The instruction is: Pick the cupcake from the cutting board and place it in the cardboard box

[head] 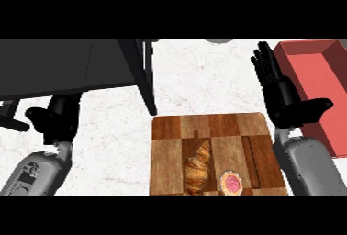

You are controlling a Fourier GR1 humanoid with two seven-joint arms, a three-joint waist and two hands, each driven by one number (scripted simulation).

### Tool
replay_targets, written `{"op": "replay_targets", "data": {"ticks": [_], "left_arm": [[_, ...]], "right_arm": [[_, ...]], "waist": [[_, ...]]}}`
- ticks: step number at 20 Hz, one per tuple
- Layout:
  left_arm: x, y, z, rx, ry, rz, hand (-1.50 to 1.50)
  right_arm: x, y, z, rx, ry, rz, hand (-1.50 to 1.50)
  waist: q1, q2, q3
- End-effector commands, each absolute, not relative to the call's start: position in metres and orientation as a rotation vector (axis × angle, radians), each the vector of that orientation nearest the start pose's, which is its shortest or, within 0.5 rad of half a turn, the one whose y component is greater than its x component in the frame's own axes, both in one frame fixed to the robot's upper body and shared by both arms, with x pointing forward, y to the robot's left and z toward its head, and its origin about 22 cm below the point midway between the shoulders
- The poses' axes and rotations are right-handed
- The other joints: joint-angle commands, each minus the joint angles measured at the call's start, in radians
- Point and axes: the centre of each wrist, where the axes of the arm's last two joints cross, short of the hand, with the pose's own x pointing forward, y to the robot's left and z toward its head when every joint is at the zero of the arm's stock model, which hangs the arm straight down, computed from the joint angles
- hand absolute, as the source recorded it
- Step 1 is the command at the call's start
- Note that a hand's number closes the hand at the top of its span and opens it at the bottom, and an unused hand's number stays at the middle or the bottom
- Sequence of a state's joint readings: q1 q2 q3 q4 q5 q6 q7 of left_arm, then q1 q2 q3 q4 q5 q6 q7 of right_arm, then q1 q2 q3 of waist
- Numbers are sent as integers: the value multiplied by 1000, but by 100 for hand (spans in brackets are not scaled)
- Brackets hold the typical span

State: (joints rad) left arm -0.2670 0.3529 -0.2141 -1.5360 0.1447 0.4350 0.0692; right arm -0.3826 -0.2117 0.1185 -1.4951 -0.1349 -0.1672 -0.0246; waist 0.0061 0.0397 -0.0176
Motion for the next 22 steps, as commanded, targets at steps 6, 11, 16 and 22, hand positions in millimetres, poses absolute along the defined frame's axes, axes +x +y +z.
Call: {"op": "replay_targets", "data": {"ticks": [6,11,16,22], "left_arm": [[273,283,54,154,-1509,28,0],[250,307,46,62,-1440,59,0],[243,319,50,67,-1445,49,0],[234,319,52,56,-1433,55,0]], "right_arm": [[294,-210,90,523,-1672,620,-150],[261,-269,86,316,-2114,414,-150],[240,-285,113,358,-2185,687,-150],[222,-297,166,-48,-1906,1297,-150]], "waist": [[12,-46,18],[-15,-45,19],[-11,-43,18],[-11,-52,16]]}}
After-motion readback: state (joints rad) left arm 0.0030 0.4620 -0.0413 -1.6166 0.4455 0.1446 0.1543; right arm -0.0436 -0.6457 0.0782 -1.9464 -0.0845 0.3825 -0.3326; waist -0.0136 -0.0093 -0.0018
